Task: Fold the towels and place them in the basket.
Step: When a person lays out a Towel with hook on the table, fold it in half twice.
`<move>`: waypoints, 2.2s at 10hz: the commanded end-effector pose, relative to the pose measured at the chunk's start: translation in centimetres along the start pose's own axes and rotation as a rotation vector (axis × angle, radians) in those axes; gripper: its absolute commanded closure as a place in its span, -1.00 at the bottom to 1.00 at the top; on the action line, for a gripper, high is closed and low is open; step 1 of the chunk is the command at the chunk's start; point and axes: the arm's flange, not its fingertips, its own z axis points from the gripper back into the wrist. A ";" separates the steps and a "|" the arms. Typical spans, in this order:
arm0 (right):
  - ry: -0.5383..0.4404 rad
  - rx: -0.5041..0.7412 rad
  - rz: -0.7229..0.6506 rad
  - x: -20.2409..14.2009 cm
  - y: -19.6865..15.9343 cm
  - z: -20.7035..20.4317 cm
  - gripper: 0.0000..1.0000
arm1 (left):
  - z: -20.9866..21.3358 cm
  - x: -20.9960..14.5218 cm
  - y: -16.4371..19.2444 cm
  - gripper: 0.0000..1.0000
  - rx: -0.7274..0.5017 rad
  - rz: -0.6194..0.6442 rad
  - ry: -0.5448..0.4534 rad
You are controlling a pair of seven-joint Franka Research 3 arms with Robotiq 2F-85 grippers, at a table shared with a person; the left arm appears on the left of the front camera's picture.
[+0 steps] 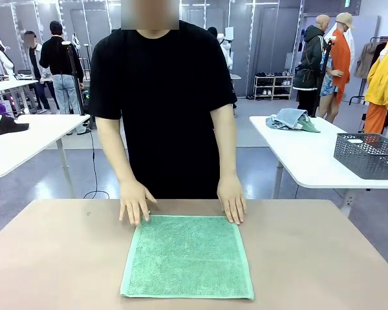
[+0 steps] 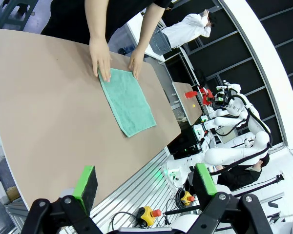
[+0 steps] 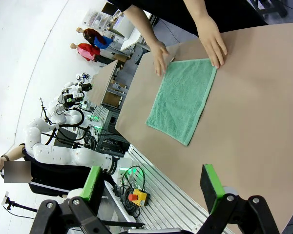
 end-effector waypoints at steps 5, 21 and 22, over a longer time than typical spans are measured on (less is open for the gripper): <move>-0.009 0.015 0.014 0.2 0.0 0.1 -1.00 | 0.0 -0.1 -0.2 -1.00 -0.019 -0.010 -0.008; 0.406 -0.243 0.554 0.3 11.0 -8.3 -1.00 | -5.5 1.5 -12.0 -1.00 0.213 -0.527 0.264; 0.477 -0.269 0.637 -0.2 12.7 -11.0 -1.00 | -7.5 1.3 -13.7 -1.00 0.231 -0.619 0.319</move>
